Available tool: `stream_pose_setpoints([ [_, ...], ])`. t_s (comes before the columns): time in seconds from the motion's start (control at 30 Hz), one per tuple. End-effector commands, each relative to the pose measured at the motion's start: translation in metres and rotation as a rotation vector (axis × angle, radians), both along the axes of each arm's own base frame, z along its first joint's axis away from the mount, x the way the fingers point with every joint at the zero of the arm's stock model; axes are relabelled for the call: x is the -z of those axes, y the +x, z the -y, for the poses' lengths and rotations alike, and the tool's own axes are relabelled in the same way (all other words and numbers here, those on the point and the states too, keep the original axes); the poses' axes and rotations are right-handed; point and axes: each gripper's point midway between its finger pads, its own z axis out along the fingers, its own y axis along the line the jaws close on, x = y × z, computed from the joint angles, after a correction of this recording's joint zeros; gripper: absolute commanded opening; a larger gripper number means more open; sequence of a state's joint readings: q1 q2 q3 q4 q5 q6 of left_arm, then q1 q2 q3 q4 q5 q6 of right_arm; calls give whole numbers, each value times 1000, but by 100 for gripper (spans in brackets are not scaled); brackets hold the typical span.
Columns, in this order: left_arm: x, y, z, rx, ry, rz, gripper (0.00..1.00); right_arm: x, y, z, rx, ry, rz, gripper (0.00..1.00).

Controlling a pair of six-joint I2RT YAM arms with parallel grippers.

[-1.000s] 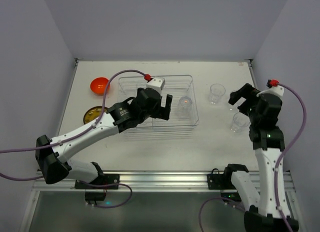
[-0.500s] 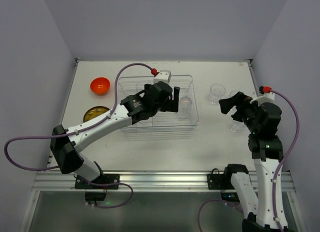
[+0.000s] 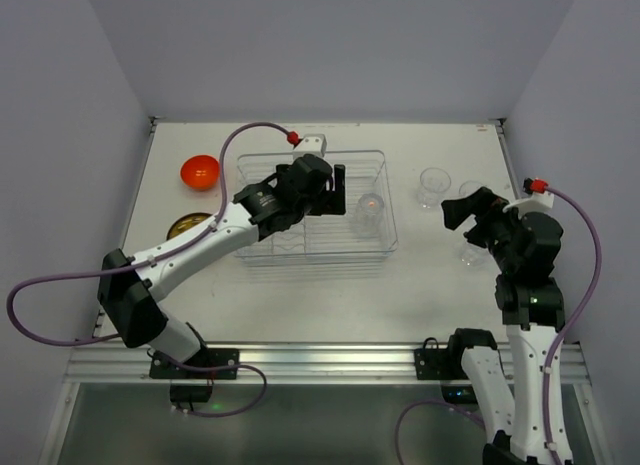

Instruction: Unload the mixed dishes from the dish rack

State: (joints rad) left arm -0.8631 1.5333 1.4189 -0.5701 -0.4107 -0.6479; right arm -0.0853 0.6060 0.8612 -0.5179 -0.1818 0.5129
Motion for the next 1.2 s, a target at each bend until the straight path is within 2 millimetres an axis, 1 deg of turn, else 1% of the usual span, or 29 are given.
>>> stream_pose_setpoints([
  [0.0, -10, 5, 10, 9, -61, 12, 100, -10, 2, 7, 36, -16, 45, 99],
  [0.03, -12, 7, 11, 2, -67, 12, 100, -10, 2, 8, 39, -23, 44, 99],
  [0.1, -5, 6, 16, -3, -67, -2, 100, -14, 1, 10, 52, -29, 46, 99],
  [0.17, -11, 7, 33, 34, -82, 32, 100, -12, 0, 16, 80, -52, 23, 99],
  [0.2, 0, 8, 40, 49, -52, 12, 100, -15, -1, 18, 88, -63, 24, 99],
  [0.23, 2, 10, 45, 52, -41, -1, 100, -13, -4, 19, 92, -72, 15, 99],
  [0.27, -10, 14, 53, 59, -58, 11, 100, -11, -4, 20, 93, -74, 10, 99],
  [0.3, 1, 15, 60, 67, -37, -7, 100, -11, -5, 18, 85, -72, 17, 99],
  [0.37, 4, 14, 71, 84, -36, -12, 100, -14, -7, 17, 78, -71, 29, 99],
  [0.4, 9, 16, 78, 93, -27, -19, 100, -13, -7, 15, 73, -69, 28, 99],
  [0.43, 13, 19, 78, 100, -7, -18, 100, -14, -8, 15, 69, -70, 31, 99],
  [0.47, 25, 21, 80, 105, 20, -27, 100, -15, -9, 14, 64, -72, 36, 99],
  [0.53, 35, 29, 83, 127, 44, -27, 100, -16, -9, 12, 56, -76, 43, 99],
  [0.57, 50, 33, 85, 131, 66, -47, 100, -13, -9, 12, 55, -77, 39, 99],
  [0.6, 55, 34, 91, 150, 63, -60, 100, -13, -8, 11, 49, -78, 39, 99],
  [0.63, 51, 41, 96, 160, 52, -55, 100, -12, -8, 9, 38, -78, 36, 99],
  [0.67, 66, 45, 103, 177, 71, -79, 100, -13, -8, 9, 36, -79, 35, 99],
  [0.7, 69, 44, 106, 196, 86, -92, 100, -11, -7, 8, 34, -80, 26, 99],
  [0.73, 61, 49, 112, 203, 81, -76, 100, -10, -7, 8, 31, -82, 20, 99],
  [0.77, 67, 50, 114, 207, 93, -83, 100, -10, -6, 8, 31, -83, 22, 99],
  [0.83, 67, 53, 117, 222, 93, -65, 100, -10, -6, 7, 24, -85, 27, 99],
  [0.93, 72, 59, 118, 231, 108, -71, 100, -10, -6, 5, 12, -83, 27, 99],
  [0.97, 74, 64, 120, 221, 117, -69, 100, -12, -6, 3, 3, -83, 33, 99],
  [1.03, 81, 70, 116, 209, 149, -79, 100, -13, -6, 1, -6, -82, 33, 99],
  [1.1, 90, 79, 115, 199, 165, -93, 100, -14, -7, 0, -11, -84, 38, 99],
  [1.13, 100, 81, 115, 198, 177, -107, 100, -15, -7, -1, -14, -85, 40, 99],
  [1.17, 100, 82, 118, 203, 168, -107, 100, -15, -7, -1, -12, -84, 39, 99],
])
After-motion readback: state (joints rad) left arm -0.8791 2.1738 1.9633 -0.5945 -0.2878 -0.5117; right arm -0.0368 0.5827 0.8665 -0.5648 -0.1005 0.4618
